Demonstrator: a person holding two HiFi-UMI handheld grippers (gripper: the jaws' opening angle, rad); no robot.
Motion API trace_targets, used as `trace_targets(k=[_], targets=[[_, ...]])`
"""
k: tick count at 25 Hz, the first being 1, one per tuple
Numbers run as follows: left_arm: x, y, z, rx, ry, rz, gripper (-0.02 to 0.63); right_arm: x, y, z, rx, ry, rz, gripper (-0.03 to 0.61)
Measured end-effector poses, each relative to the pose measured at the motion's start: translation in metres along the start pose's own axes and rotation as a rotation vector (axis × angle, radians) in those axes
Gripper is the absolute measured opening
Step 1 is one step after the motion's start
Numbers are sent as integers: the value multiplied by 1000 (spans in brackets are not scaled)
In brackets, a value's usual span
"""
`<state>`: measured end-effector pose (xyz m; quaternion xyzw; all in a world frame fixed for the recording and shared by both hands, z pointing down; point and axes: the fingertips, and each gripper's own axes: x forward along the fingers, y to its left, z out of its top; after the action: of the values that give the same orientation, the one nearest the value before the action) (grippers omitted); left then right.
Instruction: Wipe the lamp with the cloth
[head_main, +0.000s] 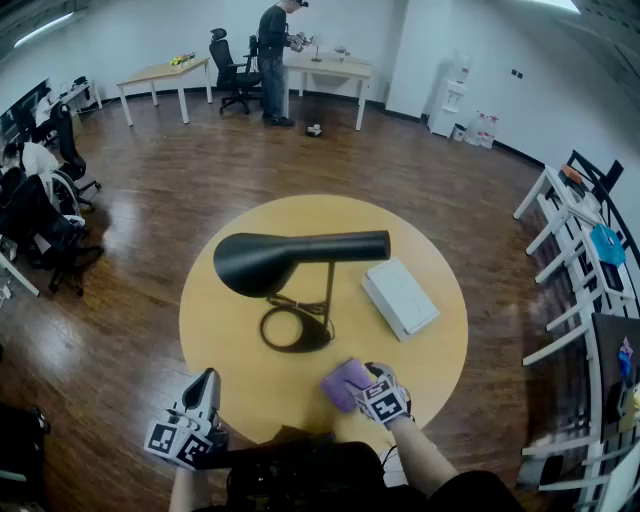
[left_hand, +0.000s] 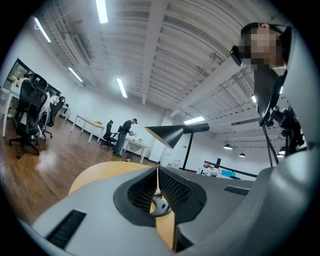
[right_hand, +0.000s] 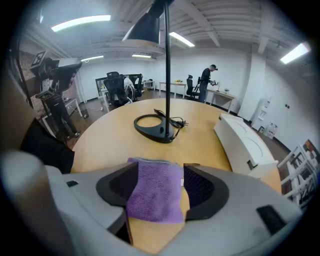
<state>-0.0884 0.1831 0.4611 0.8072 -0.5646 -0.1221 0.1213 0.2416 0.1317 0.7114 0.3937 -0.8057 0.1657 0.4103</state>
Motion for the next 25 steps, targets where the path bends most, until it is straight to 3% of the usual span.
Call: trace_targets(k=[4,5,7,10,12,15,17,20,23,25], targets=[[20,0,-9,-1,27,-21,0,15,2,-7,-11,81,-1,291],[24,0,-10,0,36,-23,7,17,5,-6,-18,95,7,333],[29,0,-11,3,55,-26,8,18,13,3,-35,105,36,348],[31,-3,-10,-5,78,-30,89,25,22,6,-46,132,52,348],[30,-6,-11,-29,94,-33,98,33,24,-3,-46,169,52,349],[29,-6,-20,-65,102,-40,98,50,22,-25,19,208,64,342],[29,-4,-28,-74,112,-41,98,56,19,-35,80,211,67,310],[28,-9,-33,-95,143,-53,98,53,22,-35,81,209,57,288],[27,-12,-32,-106,146,-64,98,50,31,-34,62,198,65,170],[27,-9,-30,-99,124,-67,98,43,35,-27,71,174,65,125]])
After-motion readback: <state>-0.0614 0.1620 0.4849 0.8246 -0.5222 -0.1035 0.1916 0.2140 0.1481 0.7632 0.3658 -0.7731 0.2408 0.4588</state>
